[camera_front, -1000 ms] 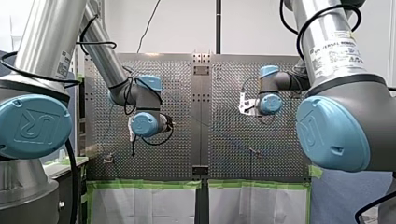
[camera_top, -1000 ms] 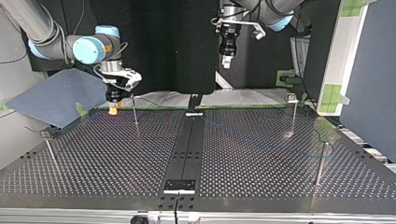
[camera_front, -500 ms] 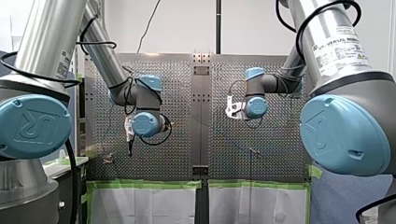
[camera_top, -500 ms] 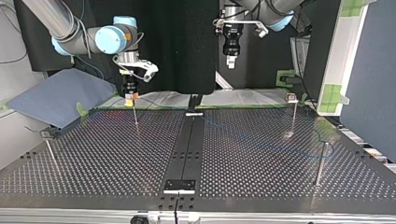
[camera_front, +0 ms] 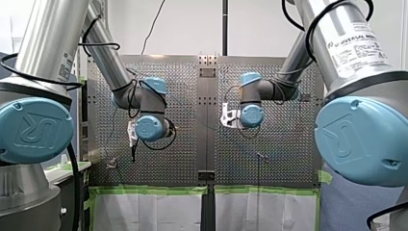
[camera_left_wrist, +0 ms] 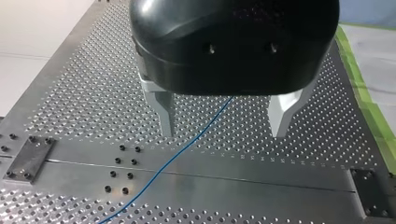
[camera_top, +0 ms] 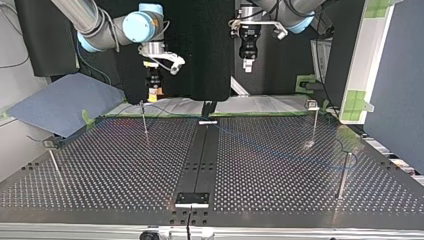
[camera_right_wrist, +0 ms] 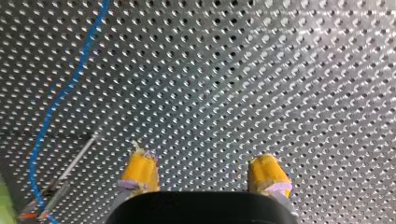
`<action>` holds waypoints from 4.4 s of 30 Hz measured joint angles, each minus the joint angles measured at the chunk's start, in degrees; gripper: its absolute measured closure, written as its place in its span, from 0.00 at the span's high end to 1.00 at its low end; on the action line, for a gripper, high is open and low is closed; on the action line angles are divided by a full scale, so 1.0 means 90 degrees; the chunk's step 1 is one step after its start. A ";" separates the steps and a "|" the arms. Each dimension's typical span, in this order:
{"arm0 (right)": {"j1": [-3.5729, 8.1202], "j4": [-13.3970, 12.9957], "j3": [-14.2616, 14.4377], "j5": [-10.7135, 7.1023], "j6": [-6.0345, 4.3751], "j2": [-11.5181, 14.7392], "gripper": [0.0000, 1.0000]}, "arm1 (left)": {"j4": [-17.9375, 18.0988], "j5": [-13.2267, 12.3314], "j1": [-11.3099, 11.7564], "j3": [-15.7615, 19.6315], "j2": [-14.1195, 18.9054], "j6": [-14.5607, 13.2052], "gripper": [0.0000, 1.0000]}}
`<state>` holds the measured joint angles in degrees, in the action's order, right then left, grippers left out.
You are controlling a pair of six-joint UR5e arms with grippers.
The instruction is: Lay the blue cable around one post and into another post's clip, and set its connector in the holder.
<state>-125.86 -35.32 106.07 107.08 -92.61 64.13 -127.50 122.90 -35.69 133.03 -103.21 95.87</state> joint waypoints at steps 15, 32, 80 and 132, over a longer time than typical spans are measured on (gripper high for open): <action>-0.0815 0.0002 0.0313 0.0719 -0.0087 -0.0001 0.99 | -0.0283 0.0174 0.0008 -0.0045 0.0007 0.0012 1.00; -0.1730 -0.0064 0.0440 0.1311 -0.0091 -0.0004 0.99 | -0.0307 -0.0020 0.0008 -0.0048 0.0014 0.0054 1.00; -0.1115 -0.1178 0.1815 0.0481 0.0132 0.0585 0.99 | -0.0238 -0.0571 0.0028 -0.0017 0.0011 -0.0067 1.00; -0.0766 -0.1077 0.1609 -0.0656 0.0298 0.0469 0.99 | -0.0170 -0.0526 0.0038 -0.0018 0.0010 -0.0048 1.00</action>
<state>-132.76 -45.01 120.55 101.17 -89.93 68.35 -129.04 118.16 -35.35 132.87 -103.12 95.45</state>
